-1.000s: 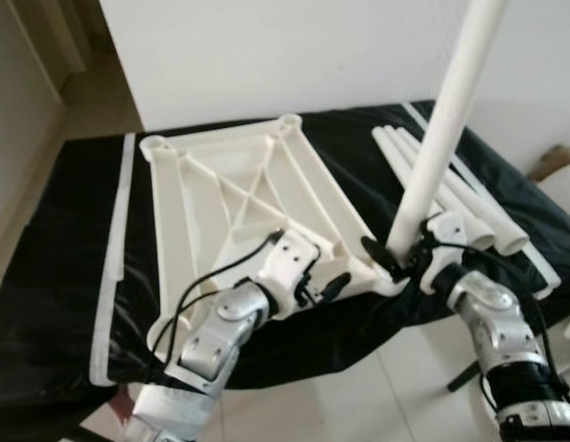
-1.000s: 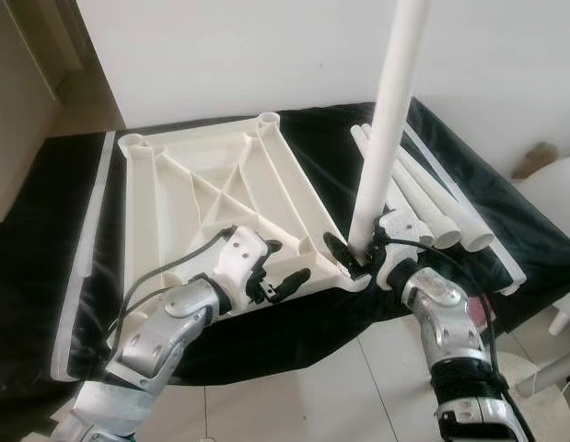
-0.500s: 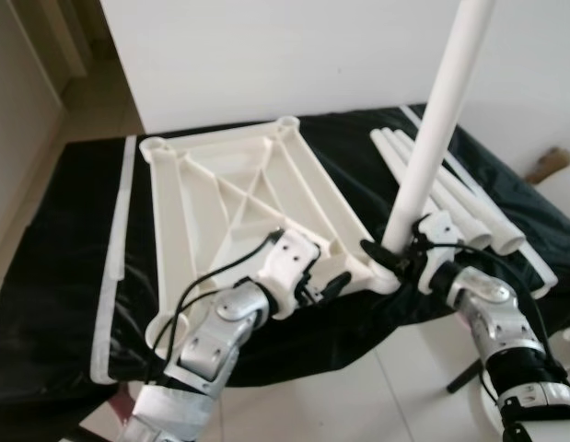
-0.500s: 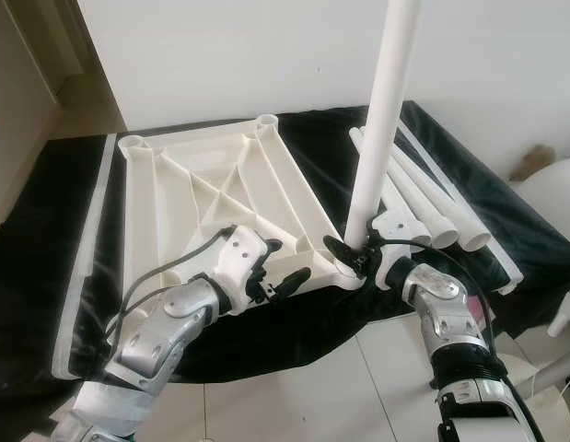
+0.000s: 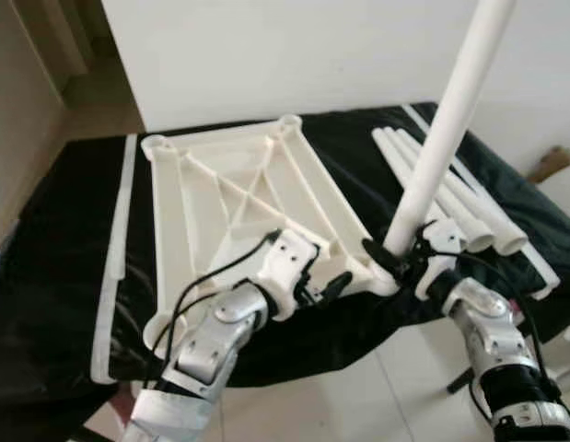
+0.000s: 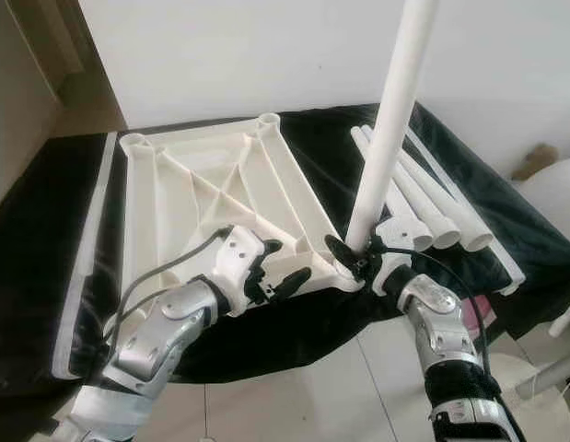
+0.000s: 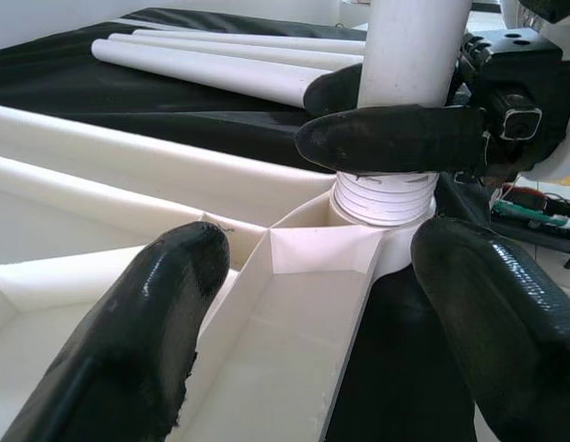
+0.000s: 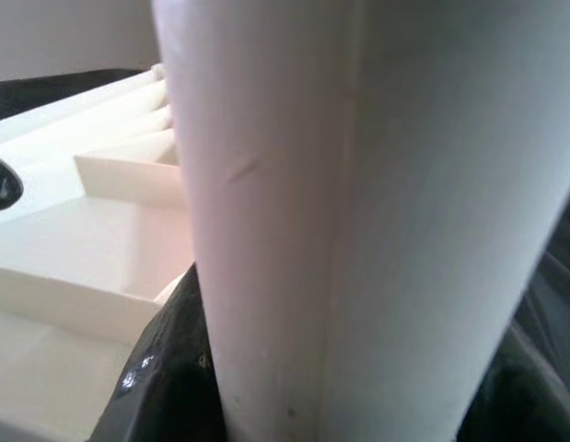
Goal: Building children table
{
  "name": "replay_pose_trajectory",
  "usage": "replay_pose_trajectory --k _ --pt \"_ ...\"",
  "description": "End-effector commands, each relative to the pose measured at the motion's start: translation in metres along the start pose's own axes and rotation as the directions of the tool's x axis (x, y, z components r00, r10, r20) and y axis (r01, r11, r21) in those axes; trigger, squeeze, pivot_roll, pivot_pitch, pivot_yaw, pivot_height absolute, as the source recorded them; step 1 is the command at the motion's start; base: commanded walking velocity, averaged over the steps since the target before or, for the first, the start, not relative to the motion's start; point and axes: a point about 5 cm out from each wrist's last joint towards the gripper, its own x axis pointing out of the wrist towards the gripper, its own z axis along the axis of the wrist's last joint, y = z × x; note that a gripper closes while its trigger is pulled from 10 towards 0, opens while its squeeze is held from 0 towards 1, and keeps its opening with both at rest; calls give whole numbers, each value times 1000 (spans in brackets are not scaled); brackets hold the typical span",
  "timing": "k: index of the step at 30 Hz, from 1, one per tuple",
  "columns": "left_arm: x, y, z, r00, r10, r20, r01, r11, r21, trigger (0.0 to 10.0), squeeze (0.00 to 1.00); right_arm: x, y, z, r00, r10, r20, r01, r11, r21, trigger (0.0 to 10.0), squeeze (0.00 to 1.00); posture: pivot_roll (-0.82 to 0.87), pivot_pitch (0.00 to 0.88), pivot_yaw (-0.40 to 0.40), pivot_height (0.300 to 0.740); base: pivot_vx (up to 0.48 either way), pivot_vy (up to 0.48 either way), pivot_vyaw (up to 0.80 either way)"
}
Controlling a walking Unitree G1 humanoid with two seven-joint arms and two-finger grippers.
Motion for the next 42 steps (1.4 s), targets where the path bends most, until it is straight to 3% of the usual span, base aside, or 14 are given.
replay_pose_trajectory --k 1,8,11,14,15,16,17,18,20,33,42 --pt "-1 -1 -2 1000 -23 -15 23 1000 -2 10000 0 -4 11 -17 998 -17 -62 20 999 39 10000 0 31 0 26 740 0 0 0" --pt "-3 1 -3 1000 -17 -22 17 1000 -1 10000 0 -7 16 -16 972 -227 -62 228 974 10 10000 0 24 0 27 740 0 0 0" --pt "-3 2 -3 1000 -16 -25 16 1000 -3 10000 0 -8 21 -17 909 -405 -98 407 914 -3 10000 0 18 0 31 740 0 0 0" --pt "-3 2 -3 1000 -15 -26 15 1000 -3 10000 0 -9 22 -18 886 -449 -112 452 892 -6 10000 0 18 0 32 740 0 0 0" --pt "-3 2 -3 1000 -16 -27 16 1000 -4 10000 0 -9 22 -19 852 -508 -126 512 859 -1 10000 0 17 0 31 740 0 0 0" --pt "-2 1 -3 999 -17 -27 17 1000 -4 10000 0 -10 23 -20 792 -594 -140 599 801 -11 10000 0 14 0 32 740 0 0 0" --pt "-2 1 -3 999 -17 -27 17 1000 -4 10000 0 -10 23 -20 792 -594 -140 599 801 -11 10000 0 14 0 32 740 0 0 0" --pt "-1 1 -3 999 -18 -28 18 1000 -4 10000 0 -11 27 -23 740 -654 -158 661 750 -14 10000 0 12 0 32 740 0 0 0" --pt "-1 1 -4 999 -19 -29 19 1000 -3 10000 0 -9 35 -25 721 -671 -172 681 732 -3 10000 0 16 0 24 740 0 0 0" --pt "1 0 -2 1000 -9 -18 9 1000 -1 10000 0 2 50 -18 762 -631 -148 640 768 18 10000 0 31 0 6 740 0 0 0" --pt "1 0 -1 1000 -8 -7 8 1000 11 10000 0 2 51 -18 744 -648 -161 657 754 0 10000 0 34 0 3 740 0 0 0"
